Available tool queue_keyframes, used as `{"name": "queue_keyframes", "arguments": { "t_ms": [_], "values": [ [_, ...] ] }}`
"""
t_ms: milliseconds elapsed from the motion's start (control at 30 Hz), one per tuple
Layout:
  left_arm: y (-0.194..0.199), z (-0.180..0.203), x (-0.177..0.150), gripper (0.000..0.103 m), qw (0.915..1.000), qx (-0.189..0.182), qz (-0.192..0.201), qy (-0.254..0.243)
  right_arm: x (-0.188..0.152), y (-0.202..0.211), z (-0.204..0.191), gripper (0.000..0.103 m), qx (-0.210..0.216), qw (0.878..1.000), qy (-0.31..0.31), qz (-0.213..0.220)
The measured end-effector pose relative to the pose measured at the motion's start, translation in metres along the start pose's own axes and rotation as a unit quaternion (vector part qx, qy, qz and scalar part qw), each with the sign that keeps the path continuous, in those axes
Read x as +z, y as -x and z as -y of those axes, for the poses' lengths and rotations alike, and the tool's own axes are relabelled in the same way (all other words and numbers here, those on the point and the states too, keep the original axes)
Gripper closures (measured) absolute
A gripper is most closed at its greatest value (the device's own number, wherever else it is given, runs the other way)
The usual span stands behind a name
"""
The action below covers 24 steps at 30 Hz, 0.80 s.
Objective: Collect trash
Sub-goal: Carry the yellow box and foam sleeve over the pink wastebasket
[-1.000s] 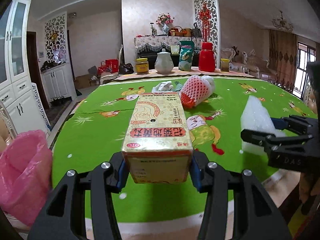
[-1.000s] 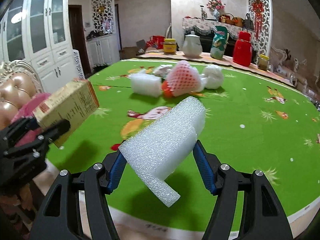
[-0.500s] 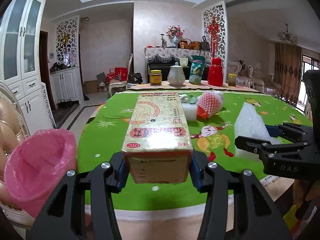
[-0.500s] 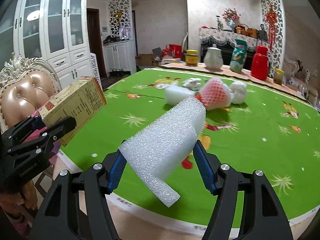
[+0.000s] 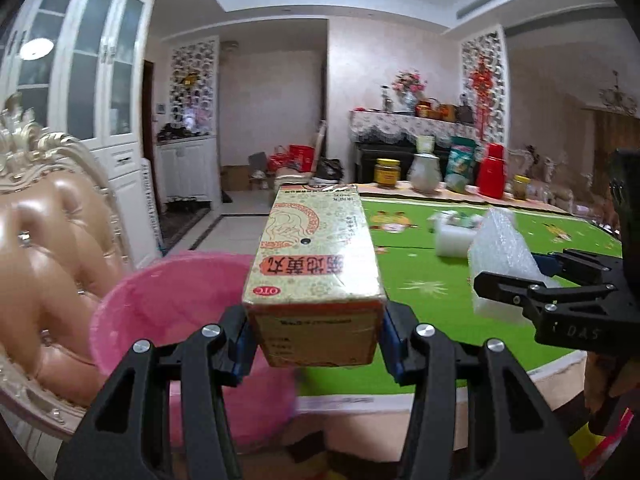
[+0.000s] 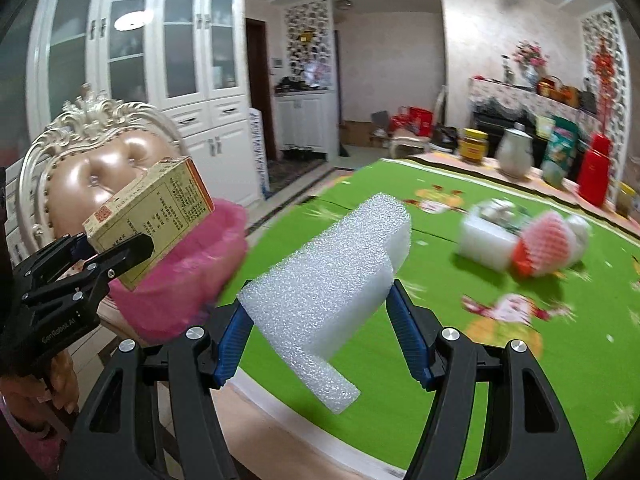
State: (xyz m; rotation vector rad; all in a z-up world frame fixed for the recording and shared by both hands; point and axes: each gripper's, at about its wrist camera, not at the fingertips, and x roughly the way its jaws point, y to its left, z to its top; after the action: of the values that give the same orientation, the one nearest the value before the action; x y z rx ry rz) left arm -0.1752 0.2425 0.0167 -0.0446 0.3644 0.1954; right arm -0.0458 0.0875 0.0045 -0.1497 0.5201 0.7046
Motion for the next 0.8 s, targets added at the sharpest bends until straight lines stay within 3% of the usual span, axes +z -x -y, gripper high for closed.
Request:
{"name": "queue_keyframes", "arguments": {
  "t_ms": [400,800],
  "values": [
    [-0.019,-0.099,0.0,0.054,0.9962,0.072,-0.022,0.043,0.031,-0.056,-0.066,0.039,0.072,0.996,0.047,-0.003],
    [-0.069,-0.171,-0.01,0.054,0.9927,0.078,-0.064,0.066,0.054,-0.11,-0.104,0.039,0.107,0.991,0.077,-0.022]
  ]
}}
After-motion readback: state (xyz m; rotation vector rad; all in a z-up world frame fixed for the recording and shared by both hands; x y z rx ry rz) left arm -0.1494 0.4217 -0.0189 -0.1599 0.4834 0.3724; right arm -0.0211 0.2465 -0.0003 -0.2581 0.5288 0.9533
